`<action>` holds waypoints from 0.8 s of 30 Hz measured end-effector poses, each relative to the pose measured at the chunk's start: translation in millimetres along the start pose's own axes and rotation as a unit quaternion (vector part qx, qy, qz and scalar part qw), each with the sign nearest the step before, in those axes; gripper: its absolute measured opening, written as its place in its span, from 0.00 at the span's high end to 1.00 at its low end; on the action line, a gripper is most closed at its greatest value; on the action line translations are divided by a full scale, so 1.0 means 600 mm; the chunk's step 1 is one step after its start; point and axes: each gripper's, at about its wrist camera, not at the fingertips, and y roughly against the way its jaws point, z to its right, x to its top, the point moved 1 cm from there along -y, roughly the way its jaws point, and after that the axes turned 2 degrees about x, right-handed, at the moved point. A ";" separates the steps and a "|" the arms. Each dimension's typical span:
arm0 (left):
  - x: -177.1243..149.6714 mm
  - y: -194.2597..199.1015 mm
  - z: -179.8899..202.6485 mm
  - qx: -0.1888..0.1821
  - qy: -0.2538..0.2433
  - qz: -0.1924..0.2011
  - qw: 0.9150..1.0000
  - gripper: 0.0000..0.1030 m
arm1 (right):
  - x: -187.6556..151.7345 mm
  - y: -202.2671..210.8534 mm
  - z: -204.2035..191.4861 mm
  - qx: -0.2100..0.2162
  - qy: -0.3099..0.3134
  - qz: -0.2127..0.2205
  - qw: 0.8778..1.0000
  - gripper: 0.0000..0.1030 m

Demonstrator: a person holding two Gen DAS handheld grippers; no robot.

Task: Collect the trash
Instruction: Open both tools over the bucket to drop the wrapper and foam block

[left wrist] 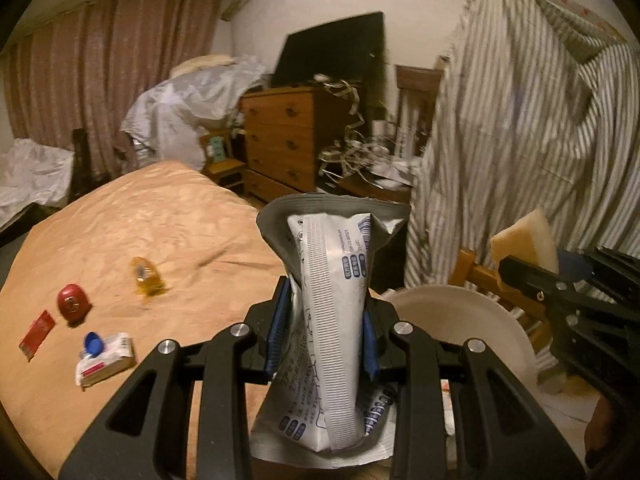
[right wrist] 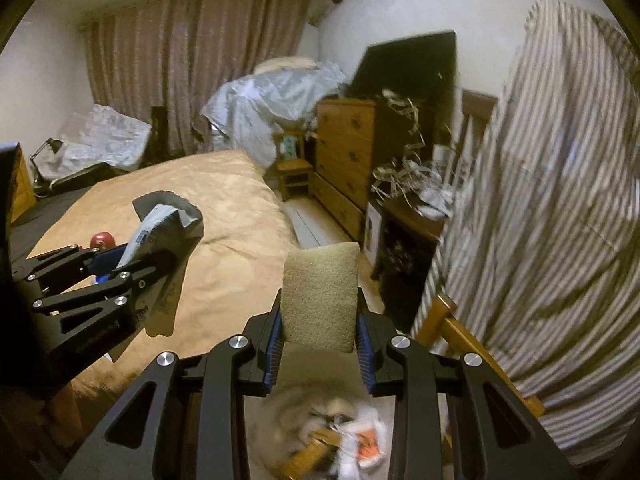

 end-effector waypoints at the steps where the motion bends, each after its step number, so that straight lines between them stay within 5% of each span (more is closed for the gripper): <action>1: -0.001 -0.005 0.008 -0.005 -0.003 -0.005 1.000 0.71 | -0.001 -0.004 0.016 -0.002 -0.003 -0.008 1.000 0.69; 8: -0.014 -0.064 0.057 -0.044 -0.019 -0.071 0.996 0.71 | -0.020 -0.069 0.114 0.012 -0.036 -0.097 0.995 0.69; 16: -0.040 -0.131 0.093 -0.077 -0.042 -0.147 0.985 0.71 | -0.062 -0.138 0.135 0.041 -0.050 -0.191 0.980 0.69; 24: -0.058 -0.151 0.105 -0.076 -0.052 -0.167 0.982 0.71 | -0.084 -0.153 0.126 0.046 -0.058 -0.206 0.976 0.69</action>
